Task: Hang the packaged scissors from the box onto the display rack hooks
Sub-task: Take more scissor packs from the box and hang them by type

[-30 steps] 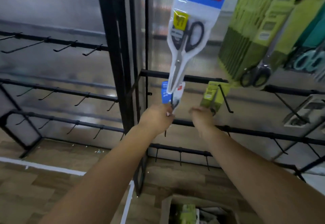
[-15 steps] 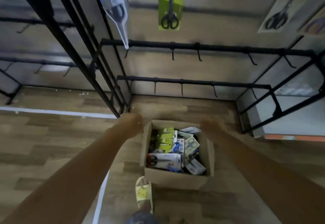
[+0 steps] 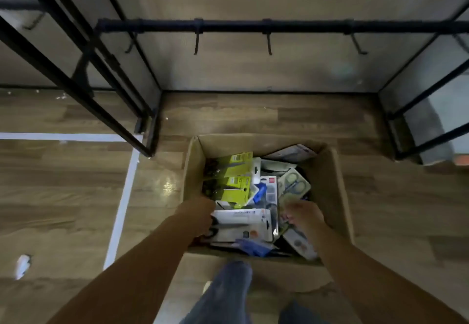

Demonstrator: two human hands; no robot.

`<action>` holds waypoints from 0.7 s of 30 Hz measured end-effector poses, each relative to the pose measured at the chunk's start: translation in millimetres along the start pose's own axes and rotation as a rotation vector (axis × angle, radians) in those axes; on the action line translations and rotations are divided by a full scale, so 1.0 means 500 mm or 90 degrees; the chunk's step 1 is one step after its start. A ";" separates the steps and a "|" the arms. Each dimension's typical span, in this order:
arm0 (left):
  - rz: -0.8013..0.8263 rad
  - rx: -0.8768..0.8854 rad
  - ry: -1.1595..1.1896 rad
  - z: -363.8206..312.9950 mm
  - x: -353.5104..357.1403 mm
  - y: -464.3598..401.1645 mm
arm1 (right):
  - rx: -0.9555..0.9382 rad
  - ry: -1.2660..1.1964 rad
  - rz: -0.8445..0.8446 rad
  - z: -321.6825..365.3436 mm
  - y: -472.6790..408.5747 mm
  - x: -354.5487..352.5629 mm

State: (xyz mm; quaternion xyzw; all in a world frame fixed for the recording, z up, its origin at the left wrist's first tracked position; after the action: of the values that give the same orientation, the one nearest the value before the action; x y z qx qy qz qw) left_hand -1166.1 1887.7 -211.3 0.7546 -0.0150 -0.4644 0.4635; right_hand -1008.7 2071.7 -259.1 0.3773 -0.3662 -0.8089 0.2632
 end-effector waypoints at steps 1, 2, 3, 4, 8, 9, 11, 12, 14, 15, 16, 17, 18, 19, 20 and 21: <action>0.007 0.009 -0.036 0.006 0.021 -0.044 | 0.003 0.035 0.012 0.007 -0.044 0.036; 0.013 0.015 -0.067 0.012 0.042 -0.087 | -0.063 0.108 0.006 0.007 -0.074 0.063; 0.016 0.015 -0.095 0.019 0.060 -0.127 | -0.061 0.036 -0.001 0.012 -0.097 0.083; 0.014 0.014 -0.119 0.027 0.077 -0.166 | -0.064 -0.035 0.009 0.015 -0.123 0.109; -0.024 -0.005 -0.158 0.060 0.117 -0.271 | -0.086 -0.167 0.043 0.025 -0.218 0.182; -0.037 -0.010 -0.166 0.067 0.123 -0.285 | -0.088 -0.191 0.098 0.025 -0.229 0.209; -0.068 -0.016 -0.198 0.077 0.136 -0.302 | -0.051 -0.238 0.220 0.022 -0.239 0.267; -0.079 -0.015 -0.214 0.079 0.143 -0.309 | -0.048 -0.246 0.245 0.022 -0.238 0.285; -0.097 -0.015 -0.228 0.078 0.153 -0.318 | -0.077 -0.245 0.184 0.027 -0.256 0.304; -0.105 -0.017 -0.230 0.077 0.157 -0.321 | -0.097 -0.253 0.136 0.030 -0.262 0.306; -0.113 -0.021 -0.232 0.075 0.161 -0.322 | -0.112 -0.267 0.092 0.035 -0.266 0.306; -0.119 -0.028 -0.235 0.075 0.165 -0.322 | -0.136 -0.291 0.073 0.043 -0.269 0.311; -0.119 -0.036 -0.234 0.074 0.173 -0.321 | -0.153 -0.301 0.068 0.048 -0.266 0.319; -0.113 -0.044 -0.230 0.075 0.182 -0.321 | -0.160 -0.309 0.070 0.054 -0.261 0.328; -0.104 -0.049 -0.224 0.076 0.192 -0.321 | -0.152 -0.311 0.075 0.058 -0.260 0.340; -0.098 -0.052 -0.220 0.077 0.201 -0.321 | -0.132 -0.315 0.082 0.063 -0.261 0.353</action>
State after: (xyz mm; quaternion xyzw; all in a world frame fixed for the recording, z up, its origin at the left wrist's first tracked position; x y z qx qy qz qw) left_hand -1202.1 1907.4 -400.4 0.6429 -0.0181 -0.6215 0.4474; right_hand -1155.1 2037.5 -422.2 0.1153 -0.3581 -0.8912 0.2535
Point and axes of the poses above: each hand's wrist, its own y-axis away from the middle knuckle, its own x-axis out of the palm, z = x × y, the point moved 6 cm from there along -y, towards the middle knuckle, and after that the axes turned 3 degrees about x, right-handed, at the moved point
